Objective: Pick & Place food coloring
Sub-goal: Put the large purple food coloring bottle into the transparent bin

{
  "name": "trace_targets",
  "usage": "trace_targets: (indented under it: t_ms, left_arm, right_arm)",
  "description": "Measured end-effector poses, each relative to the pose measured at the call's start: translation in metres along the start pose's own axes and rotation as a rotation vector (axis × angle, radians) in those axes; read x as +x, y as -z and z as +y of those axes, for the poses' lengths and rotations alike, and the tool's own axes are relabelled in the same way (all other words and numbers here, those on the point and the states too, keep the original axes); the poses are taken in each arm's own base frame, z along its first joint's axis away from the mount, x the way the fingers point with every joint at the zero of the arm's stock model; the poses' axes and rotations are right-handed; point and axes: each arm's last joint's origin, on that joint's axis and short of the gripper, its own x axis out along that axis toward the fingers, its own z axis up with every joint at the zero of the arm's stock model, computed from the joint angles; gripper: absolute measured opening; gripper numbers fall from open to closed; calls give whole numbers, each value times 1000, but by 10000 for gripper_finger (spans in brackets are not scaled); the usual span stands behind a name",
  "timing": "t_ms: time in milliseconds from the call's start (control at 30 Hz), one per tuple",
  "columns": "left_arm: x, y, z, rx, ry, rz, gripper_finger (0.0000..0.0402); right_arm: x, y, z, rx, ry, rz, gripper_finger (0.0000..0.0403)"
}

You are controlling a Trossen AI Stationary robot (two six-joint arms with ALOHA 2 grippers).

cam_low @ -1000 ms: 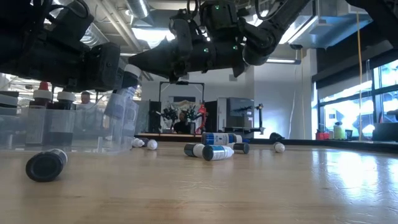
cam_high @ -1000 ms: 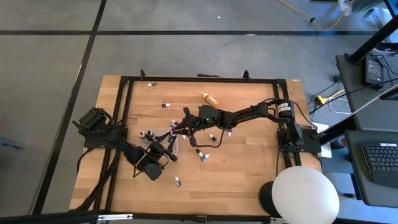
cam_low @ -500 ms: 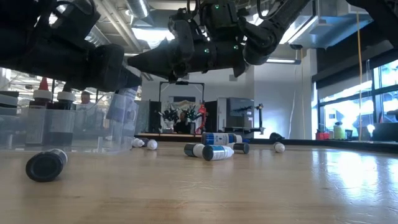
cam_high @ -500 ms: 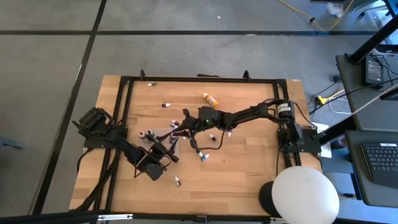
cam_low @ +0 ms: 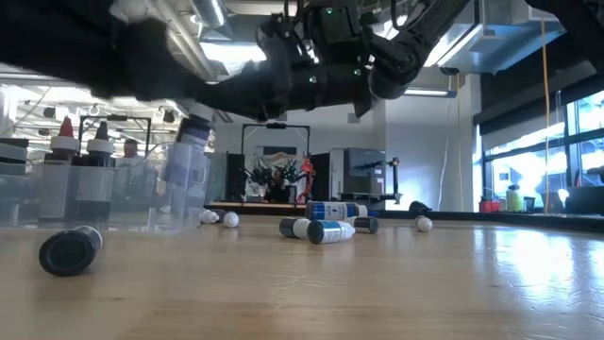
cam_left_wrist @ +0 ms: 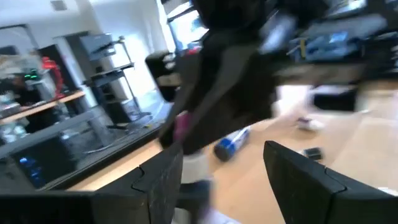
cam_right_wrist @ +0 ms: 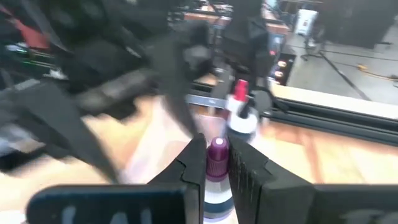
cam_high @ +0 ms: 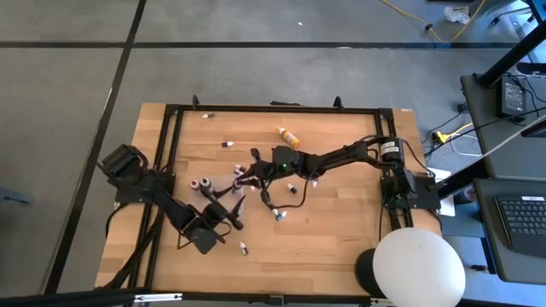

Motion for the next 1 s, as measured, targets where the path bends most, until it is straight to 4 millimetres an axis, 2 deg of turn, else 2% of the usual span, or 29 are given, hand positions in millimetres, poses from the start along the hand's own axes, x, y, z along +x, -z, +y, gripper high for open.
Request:
trace_targets:
  t_ms: [300,533,700,1000]
  left_arm:
    - [-22,-27,7,-81,185,9,219]
    - [-32,-50,20,-141,230,-2,218]
    - [-34,-55,23,-143,238,-6,218]
    - [-38,-55,24,-105,251,-13,218]
  right_arm:
    - [0,0,0,-18,29,8,50]
    - [5,-7,-2,-14,21,42,51]
    - [14,-21,-4,-46,-3,115,52]
    - [14,-20,-4,-60,-8,162,53]
